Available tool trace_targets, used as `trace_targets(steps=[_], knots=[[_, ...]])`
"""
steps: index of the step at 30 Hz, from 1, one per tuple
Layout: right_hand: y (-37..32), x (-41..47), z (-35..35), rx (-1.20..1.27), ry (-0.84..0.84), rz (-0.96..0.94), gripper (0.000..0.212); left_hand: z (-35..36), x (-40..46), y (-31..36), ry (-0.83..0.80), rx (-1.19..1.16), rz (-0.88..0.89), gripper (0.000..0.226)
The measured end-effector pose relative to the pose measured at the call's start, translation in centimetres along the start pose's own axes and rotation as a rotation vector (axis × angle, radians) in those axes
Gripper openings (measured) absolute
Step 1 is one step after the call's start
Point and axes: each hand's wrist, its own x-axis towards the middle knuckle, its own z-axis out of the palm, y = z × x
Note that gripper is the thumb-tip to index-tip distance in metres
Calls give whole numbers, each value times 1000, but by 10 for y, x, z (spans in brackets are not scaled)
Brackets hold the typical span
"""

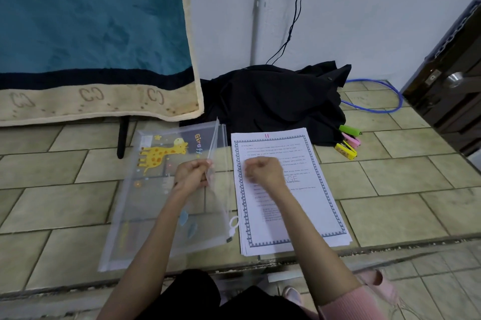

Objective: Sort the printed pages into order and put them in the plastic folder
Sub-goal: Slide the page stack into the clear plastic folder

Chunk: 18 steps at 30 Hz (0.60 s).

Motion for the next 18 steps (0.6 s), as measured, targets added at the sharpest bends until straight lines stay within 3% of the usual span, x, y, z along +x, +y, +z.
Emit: trace_targets(steps=[3,5,8,18], knots=[[3,8,-58,-394,401,57,36,13,-3,-7,2,52,51,16],[10,11,-89,-573,459,291,53,20,-5,-12,25,143,124,18],[18,15,-107,-579,323,471,72,25,-5,-17,60,278,200,19],[3,9,-137,-307,-4,422,68,23,-8,-16,70,401,230,17]])
